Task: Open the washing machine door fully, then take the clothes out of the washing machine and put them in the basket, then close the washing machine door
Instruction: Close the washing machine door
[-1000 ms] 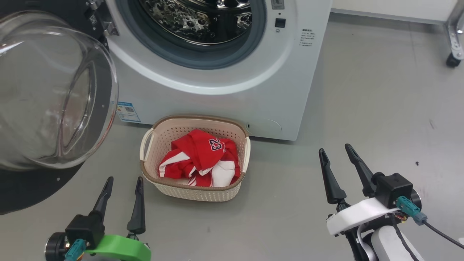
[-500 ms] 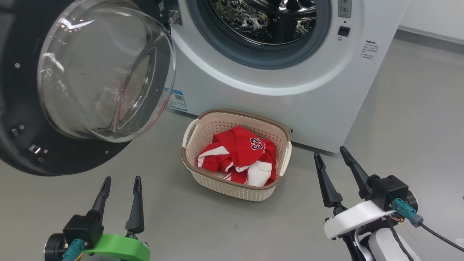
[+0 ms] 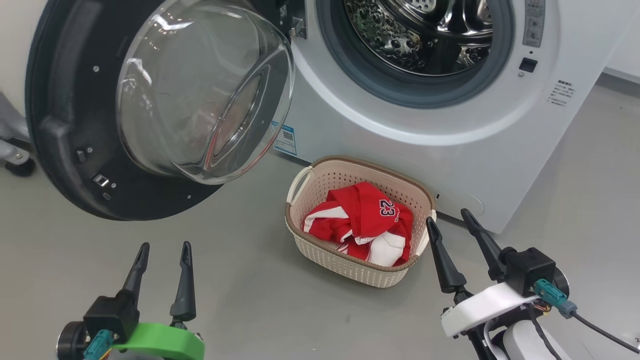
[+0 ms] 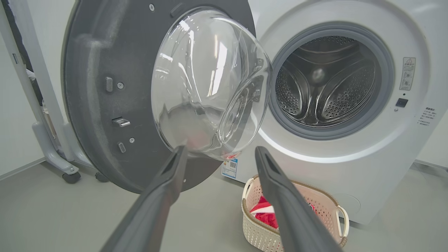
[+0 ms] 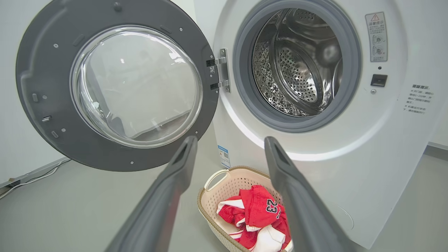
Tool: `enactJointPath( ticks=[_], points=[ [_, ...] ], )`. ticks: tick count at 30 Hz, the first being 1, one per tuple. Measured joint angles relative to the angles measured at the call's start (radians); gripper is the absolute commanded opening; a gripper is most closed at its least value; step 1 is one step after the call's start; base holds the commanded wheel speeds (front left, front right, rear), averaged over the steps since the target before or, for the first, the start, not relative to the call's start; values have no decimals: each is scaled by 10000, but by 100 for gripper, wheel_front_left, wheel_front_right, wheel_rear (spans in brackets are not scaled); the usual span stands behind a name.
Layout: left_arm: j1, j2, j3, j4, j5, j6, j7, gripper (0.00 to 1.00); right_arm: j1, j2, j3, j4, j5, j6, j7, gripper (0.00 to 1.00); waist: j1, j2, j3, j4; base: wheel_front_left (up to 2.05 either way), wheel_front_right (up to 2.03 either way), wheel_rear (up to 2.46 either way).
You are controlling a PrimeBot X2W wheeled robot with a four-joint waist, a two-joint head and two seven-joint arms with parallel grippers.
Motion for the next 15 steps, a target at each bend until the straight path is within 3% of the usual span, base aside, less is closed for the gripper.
enactJointPath(
  ticks=[15],
  points=[
    [174,4,251,-270,247,-4,0,100,39,81,198,44,8,0,0,100,0,0,-159,510,0,0,0]
  ],
)
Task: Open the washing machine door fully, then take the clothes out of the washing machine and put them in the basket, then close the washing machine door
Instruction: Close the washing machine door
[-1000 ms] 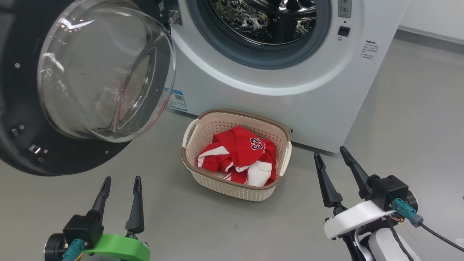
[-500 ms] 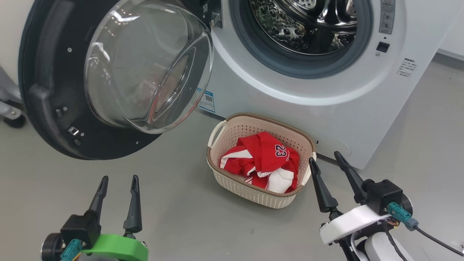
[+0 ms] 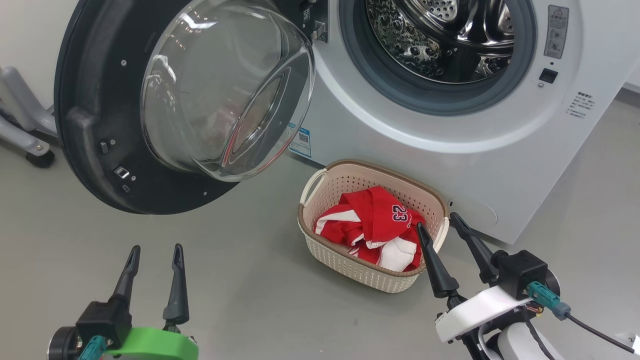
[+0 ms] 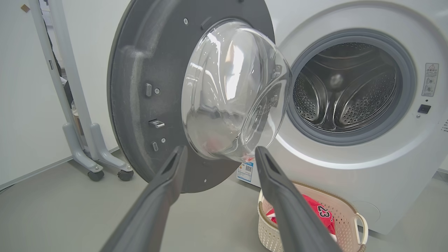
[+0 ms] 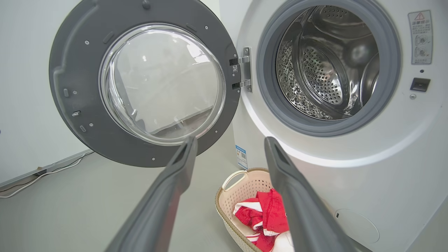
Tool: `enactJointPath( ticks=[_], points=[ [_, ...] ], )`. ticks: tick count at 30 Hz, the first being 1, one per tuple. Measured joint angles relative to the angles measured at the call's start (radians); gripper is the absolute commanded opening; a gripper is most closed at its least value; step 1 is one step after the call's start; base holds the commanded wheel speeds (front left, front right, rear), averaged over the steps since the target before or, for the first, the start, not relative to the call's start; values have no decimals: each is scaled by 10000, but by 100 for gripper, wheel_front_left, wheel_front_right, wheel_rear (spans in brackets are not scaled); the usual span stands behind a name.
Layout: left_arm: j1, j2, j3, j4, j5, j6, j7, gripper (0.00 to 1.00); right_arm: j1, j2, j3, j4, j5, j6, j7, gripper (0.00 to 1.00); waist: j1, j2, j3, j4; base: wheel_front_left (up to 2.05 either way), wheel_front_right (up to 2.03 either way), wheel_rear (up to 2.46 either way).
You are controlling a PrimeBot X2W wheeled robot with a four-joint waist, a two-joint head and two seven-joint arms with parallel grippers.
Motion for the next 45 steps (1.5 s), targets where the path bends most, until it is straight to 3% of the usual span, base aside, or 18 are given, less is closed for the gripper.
enactJointPath(
  ticks=[45],
  points=[
    [135,0,178,-203,29,-84,0,100,-3,19,-36,63,77,0,0,100,0,0,78,-111,0,0,0]
  ],
)
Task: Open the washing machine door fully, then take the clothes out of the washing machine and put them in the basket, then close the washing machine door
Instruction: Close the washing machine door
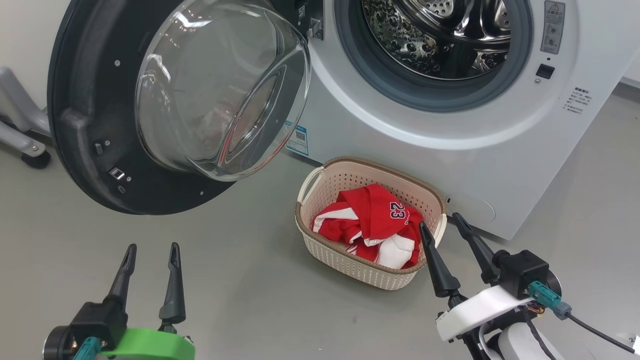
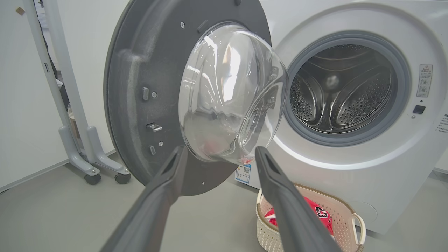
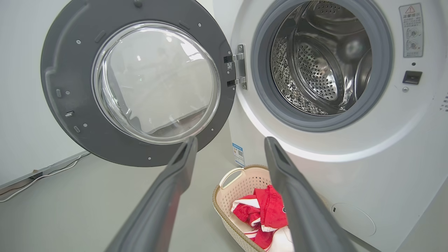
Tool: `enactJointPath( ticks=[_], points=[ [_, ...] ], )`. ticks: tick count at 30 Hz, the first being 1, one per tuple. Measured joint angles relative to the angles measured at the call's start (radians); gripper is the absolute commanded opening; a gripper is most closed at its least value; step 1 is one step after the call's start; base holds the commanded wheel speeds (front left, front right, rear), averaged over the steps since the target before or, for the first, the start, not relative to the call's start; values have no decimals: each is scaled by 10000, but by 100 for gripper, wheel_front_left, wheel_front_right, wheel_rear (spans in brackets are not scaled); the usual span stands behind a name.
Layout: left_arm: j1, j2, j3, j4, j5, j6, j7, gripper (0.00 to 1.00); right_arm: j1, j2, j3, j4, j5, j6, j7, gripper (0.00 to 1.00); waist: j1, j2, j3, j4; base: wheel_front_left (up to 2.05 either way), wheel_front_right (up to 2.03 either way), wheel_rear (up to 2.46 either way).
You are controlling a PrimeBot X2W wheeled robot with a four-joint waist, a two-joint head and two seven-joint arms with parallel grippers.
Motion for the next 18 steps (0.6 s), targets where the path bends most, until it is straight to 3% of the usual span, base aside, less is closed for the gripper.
enactJointPath(
  ticks=[5,6,7,8,18],
  points=[
    [9,0,81,-54,0,0,0,100,-3,0,31,-6,-2,0,0,100,0,0,35,-30,0,0,0],
    [14,0,123,-73,-2,2,0,89,-6,0,58,-8,-2,0,0,100,0,0,60,-40,0,0,0],
    [19,0,151,-86,-2,2,0,36,-8,0,77,-8,-4,0,0,100,0,0,90,-54,0,0,0],
    [22,0,159,-96,-2,2,0,0,-9,-2,81,-10,-4,0,0,100,0,0,119,-69,0,0,0],
    [30,-2,343,-616,151,61,0,0,-34,-100,121,-171,-12,0,0,100,0,0,511,-267,0,0,0]
  ],
)
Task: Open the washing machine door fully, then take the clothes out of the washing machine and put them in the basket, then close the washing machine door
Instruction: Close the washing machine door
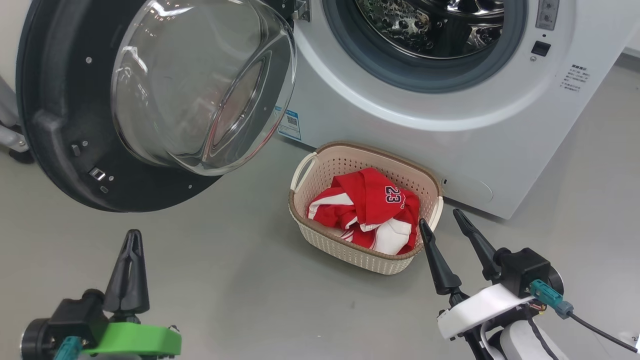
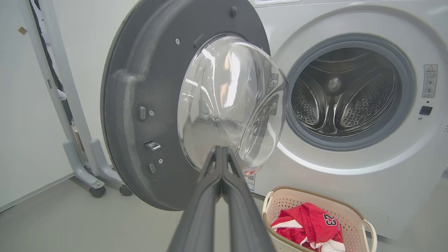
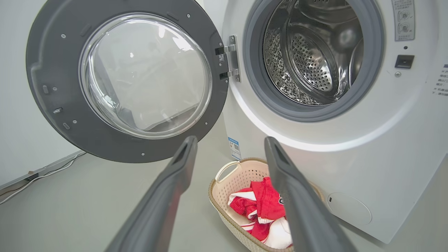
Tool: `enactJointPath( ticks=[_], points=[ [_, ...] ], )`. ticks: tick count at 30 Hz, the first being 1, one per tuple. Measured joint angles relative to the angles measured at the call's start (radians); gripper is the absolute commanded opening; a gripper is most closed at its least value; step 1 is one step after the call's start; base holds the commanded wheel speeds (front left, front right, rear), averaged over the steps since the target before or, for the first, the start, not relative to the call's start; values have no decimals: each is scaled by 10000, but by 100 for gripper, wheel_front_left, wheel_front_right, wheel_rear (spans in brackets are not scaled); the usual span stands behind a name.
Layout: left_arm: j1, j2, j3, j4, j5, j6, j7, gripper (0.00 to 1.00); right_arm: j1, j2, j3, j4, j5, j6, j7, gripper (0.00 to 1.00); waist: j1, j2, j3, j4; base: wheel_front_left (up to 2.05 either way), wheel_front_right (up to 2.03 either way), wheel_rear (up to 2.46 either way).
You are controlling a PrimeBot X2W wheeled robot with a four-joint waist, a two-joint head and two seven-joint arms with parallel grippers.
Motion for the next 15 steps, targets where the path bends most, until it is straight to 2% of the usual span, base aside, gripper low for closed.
enactJointPath(
  ticks=[7,15],
  points=[
    [-140,221,639,-1028,203,130,-2,0,-72,-299,10,-142,-98,0,0,100,0,0,431,-162,0,0,0],
    [-1006,1262,2071,-2452,443,303,-48,0,-285,-788,128,-382,-232,0,2,100,0,0,1148,-369,0,0,0]
  ],
)
